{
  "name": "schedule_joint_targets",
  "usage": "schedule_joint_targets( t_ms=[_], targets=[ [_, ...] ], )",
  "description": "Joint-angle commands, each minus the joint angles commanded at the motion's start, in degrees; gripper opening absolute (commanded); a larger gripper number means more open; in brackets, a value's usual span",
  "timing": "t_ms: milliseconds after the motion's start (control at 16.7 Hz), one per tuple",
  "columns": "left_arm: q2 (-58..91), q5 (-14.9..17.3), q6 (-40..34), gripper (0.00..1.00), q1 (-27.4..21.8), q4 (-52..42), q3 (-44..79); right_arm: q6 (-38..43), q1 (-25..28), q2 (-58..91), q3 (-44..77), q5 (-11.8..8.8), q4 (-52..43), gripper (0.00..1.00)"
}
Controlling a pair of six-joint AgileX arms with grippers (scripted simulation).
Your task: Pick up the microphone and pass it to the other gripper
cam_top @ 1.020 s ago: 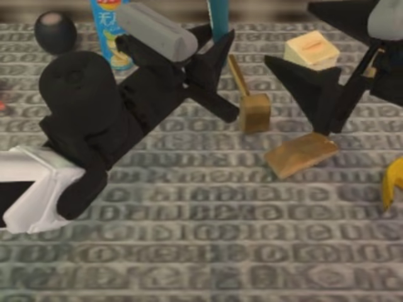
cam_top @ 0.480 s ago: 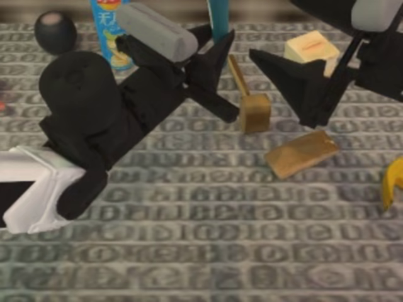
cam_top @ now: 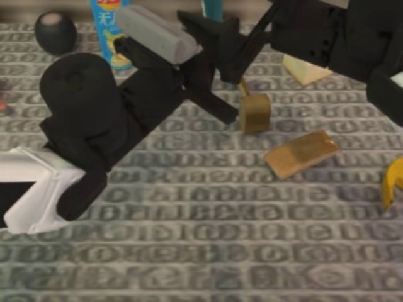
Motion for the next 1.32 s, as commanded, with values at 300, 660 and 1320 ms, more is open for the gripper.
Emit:
schedule_joint_targets(
  t_ms=[300, 660, 1320],
  targets=[
    [0.0, 0.0, 0.0, 0.0, 0.0, 0.0, 0.0, 0.03, 0.73, 1.17, 1.15, 0.73, 0.2, 1.0],
    [0.0, 0.0, 0.0, 0.0, 0.0, 0.0, 0.0, 0.03, 0.73, 1.17, 1.15, 0.73, 0.2, 0.55],
    [0.0, 0.0, 0.0, 0.0, 0.0, 0.0, 0.0, 0.03, 0.73, 1.17, 1.15, 0.73, 0.2, 0.0]
  ],
)
